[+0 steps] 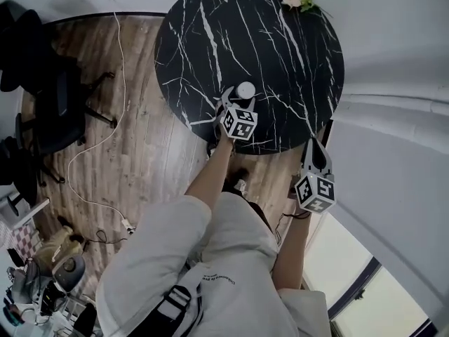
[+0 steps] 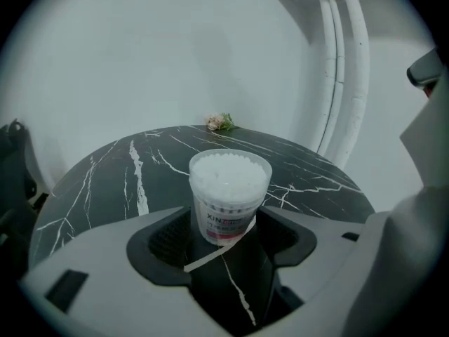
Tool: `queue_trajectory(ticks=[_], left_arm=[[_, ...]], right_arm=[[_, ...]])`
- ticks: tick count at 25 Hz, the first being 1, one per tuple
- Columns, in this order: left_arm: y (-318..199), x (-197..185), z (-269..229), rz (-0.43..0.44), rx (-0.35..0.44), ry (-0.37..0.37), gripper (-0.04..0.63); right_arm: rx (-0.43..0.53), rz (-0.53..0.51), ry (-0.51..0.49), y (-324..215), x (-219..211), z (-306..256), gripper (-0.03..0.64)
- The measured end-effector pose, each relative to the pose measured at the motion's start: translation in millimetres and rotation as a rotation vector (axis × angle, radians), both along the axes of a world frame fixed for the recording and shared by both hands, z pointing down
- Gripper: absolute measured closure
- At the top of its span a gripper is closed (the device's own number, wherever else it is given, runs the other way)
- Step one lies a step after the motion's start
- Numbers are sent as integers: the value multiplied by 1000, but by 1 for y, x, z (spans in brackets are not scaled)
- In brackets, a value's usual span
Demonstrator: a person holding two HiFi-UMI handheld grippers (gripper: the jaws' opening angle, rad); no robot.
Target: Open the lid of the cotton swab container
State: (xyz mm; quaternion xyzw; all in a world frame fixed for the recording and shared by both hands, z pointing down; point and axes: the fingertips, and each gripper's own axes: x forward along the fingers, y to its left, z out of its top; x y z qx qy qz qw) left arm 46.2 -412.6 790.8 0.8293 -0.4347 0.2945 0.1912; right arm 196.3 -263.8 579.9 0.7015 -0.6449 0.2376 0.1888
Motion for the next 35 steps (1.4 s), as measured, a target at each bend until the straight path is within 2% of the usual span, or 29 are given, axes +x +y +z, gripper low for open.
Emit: queue_trajectory(ticks=[2, 8, 16, 20, 24, 29, 35], left_arm=[[0, -1, 1, -1, 9, -26, 322], [4, -8, -26, 30, 42, 72, 344], [16, -20, -100, 94, 171, 172, 350], [27, -26, -143, 121, 246, 221, 350], [47, -37, -184, 137, 306, 238, 350], [65, -48, -217, 156, 377, 228, 350], [69, -71, -229, 104, 394, 198, 350]], right_arm=[[10, 6, -2, 0, 0, -4, 581], [57, -54, -19, -16, -23, -18, 581], [147, -159, -83, -33, -67, -42, 580], [179, -259, -129, -44, -90, -48, 581], [233, -366, -177, -56, -120, -67, 580], [360, -444, -264, -70, -151, -93, 580], [400, -580, -344, -76, -193, -107, 572]])
